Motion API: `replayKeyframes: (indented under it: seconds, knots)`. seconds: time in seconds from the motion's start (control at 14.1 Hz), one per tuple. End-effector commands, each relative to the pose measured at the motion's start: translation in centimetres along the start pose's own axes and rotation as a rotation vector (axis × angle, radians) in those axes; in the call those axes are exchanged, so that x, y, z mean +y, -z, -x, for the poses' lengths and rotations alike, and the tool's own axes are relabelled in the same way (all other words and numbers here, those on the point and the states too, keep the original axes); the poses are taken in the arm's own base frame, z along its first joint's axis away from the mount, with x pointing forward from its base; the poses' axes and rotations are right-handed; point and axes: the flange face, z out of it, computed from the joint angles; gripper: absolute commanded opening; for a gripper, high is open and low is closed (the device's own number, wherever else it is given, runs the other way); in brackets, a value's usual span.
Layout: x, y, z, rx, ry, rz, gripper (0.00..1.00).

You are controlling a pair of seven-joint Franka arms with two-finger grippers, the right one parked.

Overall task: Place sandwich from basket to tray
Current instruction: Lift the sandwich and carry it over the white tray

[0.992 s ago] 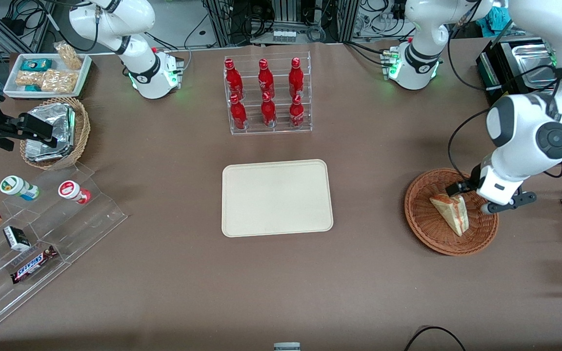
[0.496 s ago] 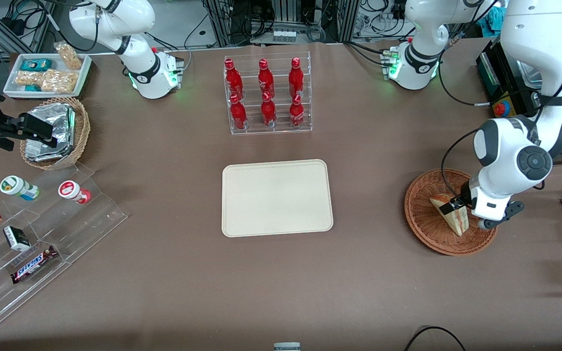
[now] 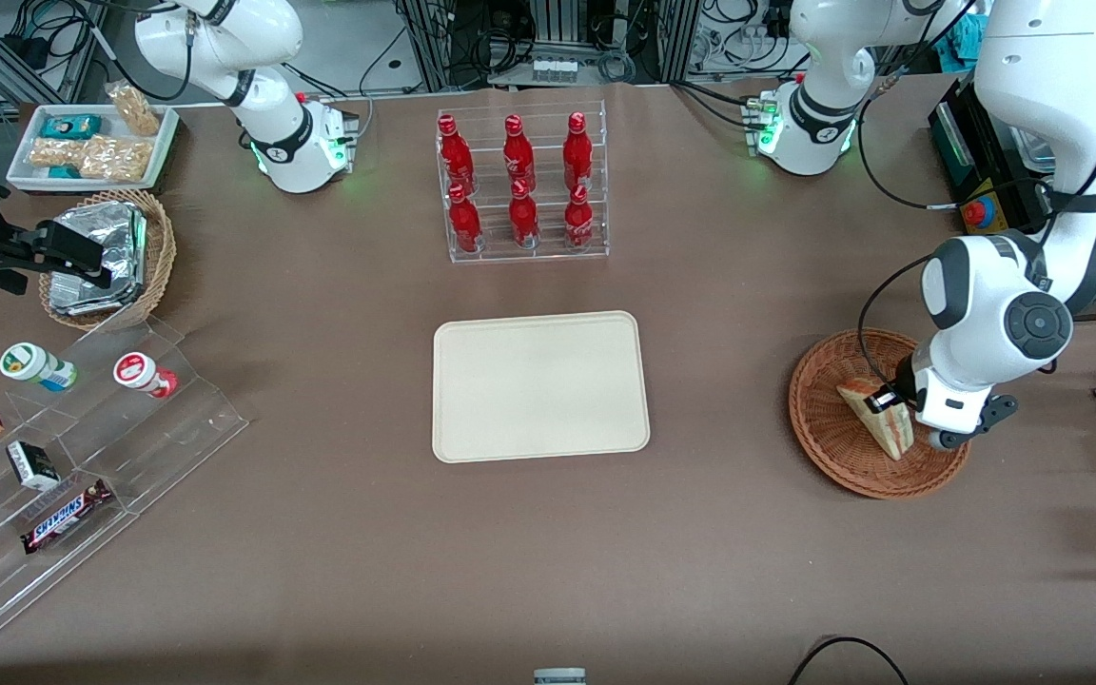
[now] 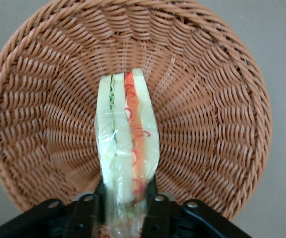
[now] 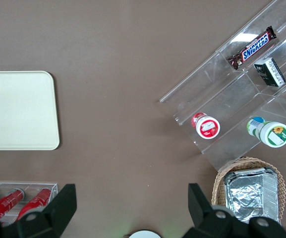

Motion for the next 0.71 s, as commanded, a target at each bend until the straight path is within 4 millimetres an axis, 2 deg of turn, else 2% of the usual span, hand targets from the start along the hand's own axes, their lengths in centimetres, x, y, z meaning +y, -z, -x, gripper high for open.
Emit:
replayKeyframes:
  seconds: [0.0, 0.21, 0.28, 0.35, 0.43, 0.64]
  knots:
    - [1.4, 4.9, 1.3, -0.021, -0.019, -0.031, 0.04]
    - [7.3, 8.5, 4.0, -0.038, -0.149, -0.061, 0.03]
    - [9.6, 9.1, 5.0, -0.038, -0.272, -0.072, 0.04]
    - [11.9, 9.2, 6.2, -0.031, -0.368, -0.071, 0.05]
    - [15.4, 9.4, 8.2, -0.023, -0.416, -0.07, 0.06]
    - [23.2, 7.3, 13.3, -0.023, -0.424, -0.085, 0.04]
